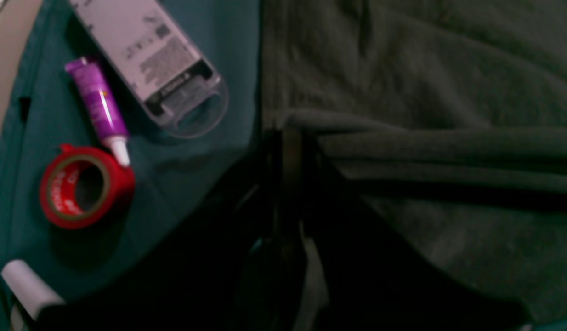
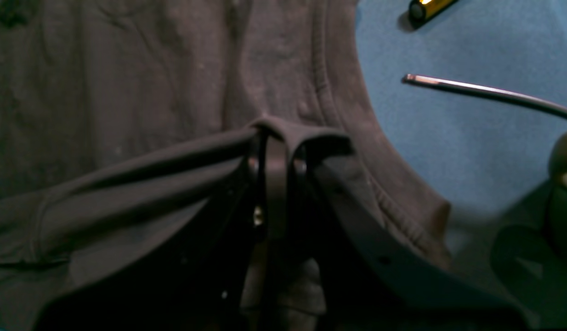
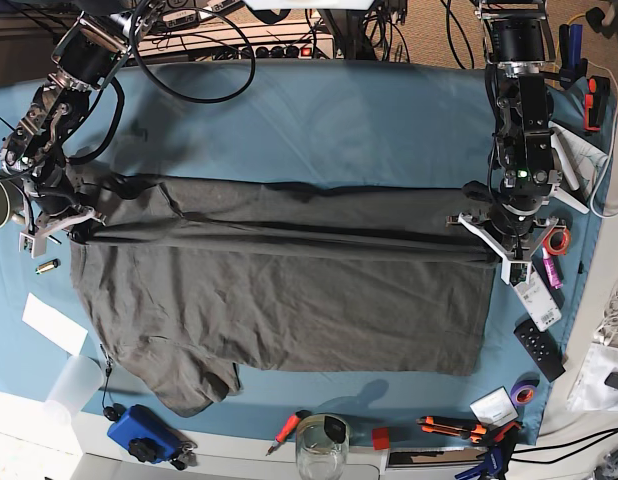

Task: Fold the T-shirt properly
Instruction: 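Lower the folded edge onto the shirt body and release both grippers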

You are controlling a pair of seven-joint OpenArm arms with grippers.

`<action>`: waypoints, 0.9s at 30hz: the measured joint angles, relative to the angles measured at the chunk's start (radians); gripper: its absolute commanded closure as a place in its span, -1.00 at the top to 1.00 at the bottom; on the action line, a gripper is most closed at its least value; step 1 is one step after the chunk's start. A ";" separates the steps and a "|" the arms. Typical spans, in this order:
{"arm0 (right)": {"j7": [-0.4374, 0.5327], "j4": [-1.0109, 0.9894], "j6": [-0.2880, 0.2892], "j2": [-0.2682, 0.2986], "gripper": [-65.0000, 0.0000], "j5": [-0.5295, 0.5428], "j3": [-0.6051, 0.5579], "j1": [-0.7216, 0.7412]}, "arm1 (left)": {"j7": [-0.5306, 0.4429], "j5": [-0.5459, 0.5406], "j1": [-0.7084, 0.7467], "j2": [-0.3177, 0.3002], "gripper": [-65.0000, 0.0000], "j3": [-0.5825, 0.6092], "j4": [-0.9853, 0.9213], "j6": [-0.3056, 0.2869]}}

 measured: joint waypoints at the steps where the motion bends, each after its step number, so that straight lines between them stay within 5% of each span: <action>1: 0.000 0.000 0.007 0.000 -1.00 0.000 0.000 0.000 | 0.000 0.000 0.000 0.000 -0.89 0.000 0.000 0.000; 4: 0.004 0.000 0.071 0.000 -0.88 -0.002 0.000 0.000 | 0.000 0.023 0.000 0.000 -0.54 0.000 0.000 0.001; 9: 0.017 0.000 0.124 0.000 -0.42 -0.002 0.001 0.000 | -0.011 0.063 0.000 -0.005 -0.49 -0.001 0.000 0.005; 14: 0.014 0.000 0.124 0.008 -0.42 0.003 0.001 0.000 | -0.010 0.063 0.000 -0.005 -0.38 0.000 0.000 0.004; 17: -0.041 0.004 0.124 0.030 -0.42 0.100 0.009 0.007 | -0.003 0.068 0.000 -0.006 -0.33 0.000 0.000 0.004; 27: -0.201 0.067 0.140 0.052 -0.42 0.226 0.132 0.062 | 0.272 0.039 -0.005 -0.008 -0.33 0.000 0.117 0.004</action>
